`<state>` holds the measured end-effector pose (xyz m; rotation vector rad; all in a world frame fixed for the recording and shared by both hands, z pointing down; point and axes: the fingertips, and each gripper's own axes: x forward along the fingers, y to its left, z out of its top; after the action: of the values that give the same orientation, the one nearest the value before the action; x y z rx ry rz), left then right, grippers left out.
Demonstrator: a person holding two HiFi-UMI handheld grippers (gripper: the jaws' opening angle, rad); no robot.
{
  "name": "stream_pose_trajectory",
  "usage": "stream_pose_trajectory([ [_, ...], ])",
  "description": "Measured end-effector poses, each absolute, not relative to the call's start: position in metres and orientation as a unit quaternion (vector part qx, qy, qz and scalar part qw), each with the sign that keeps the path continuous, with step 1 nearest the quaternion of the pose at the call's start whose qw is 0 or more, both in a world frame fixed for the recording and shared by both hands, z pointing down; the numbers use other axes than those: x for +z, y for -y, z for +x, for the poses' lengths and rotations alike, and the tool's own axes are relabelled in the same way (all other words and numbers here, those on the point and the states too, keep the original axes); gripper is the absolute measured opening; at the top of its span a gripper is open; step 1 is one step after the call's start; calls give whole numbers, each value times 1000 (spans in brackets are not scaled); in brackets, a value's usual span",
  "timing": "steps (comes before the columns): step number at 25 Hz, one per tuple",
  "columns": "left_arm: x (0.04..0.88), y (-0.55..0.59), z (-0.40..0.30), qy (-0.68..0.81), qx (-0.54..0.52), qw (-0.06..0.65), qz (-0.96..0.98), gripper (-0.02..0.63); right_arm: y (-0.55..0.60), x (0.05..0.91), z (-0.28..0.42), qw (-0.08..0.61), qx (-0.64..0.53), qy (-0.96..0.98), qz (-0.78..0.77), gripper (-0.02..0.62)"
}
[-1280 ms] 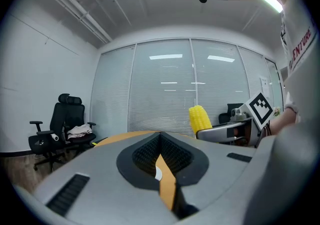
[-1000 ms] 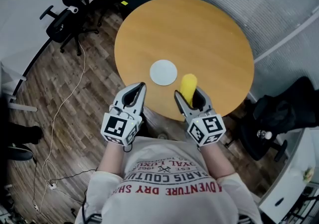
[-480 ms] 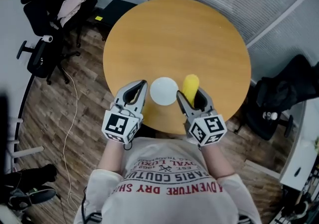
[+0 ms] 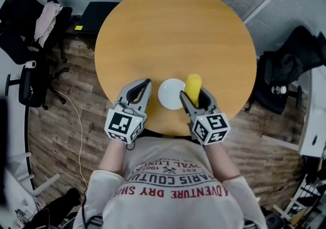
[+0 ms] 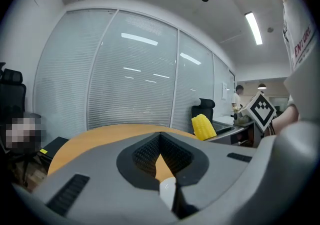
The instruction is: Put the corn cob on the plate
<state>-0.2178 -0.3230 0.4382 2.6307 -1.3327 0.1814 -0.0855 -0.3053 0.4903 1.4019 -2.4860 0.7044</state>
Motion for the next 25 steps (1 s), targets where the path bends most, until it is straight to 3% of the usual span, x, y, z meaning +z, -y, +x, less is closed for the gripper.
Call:
stream_pose_trajectory([
  [15,529,332,-217,385,119,159,901,32,296,636,-95,236,355,760,491,265],
  [25,554,334,-216,375,134,177,900,32,298,681,-106,291,381,740,472,265],
])
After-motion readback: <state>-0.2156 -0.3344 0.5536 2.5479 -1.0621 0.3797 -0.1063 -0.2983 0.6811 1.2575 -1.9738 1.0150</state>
